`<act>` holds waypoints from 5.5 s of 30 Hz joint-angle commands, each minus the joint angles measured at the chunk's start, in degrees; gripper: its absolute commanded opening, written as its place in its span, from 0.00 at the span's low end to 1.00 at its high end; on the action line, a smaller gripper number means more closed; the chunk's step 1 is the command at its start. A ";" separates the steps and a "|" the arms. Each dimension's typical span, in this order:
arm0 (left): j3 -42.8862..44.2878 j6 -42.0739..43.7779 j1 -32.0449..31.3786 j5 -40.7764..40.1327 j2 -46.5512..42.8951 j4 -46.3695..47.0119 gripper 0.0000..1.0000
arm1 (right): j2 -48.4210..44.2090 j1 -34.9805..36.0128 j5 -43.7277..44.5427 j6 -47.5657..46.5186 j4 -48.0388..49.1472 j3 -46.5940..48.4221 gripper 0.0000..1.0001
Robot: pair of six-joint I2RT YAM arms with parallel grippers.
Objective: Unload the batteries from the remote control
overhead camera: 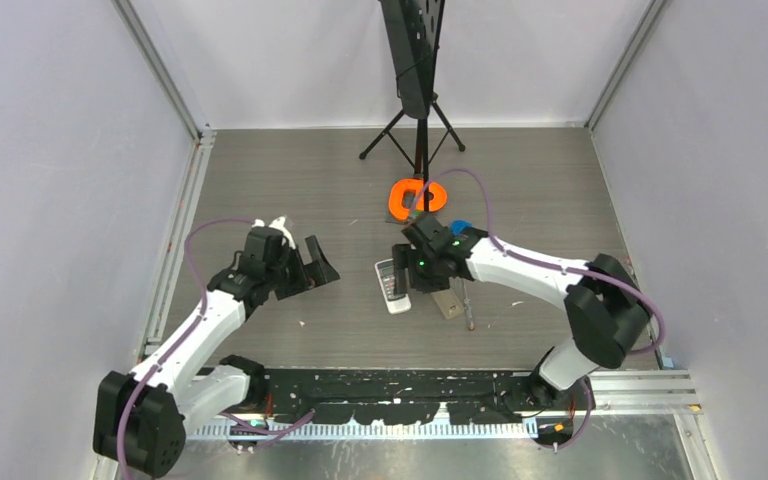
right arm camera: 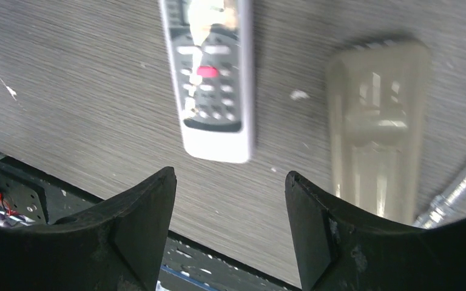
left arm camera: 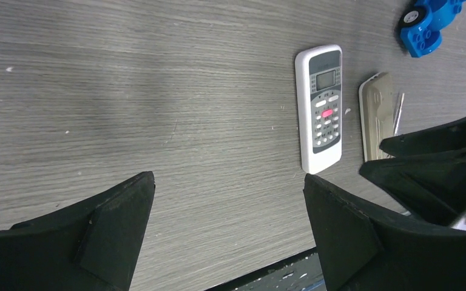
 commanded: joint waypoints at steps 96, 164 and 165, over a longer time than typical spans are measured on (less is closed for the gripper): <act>3.57 -6.94 -27.97 -30.31 6.37 -1.48 0.98 | 4.01 9.92 -12.64 -35.36 8.57 -4.56 0.47; 6.76 2.74 -31.18 -4.92 28.09 24.29 0.82 | -27.44 2.66 1.42 28.35 5.13 -28.04 0.56; 7.02 3.26 -31.18 -4.83 28.26 23.84 0.81 | -26.95 2.05 -0.63 28.62 6.32 -28.59 0.55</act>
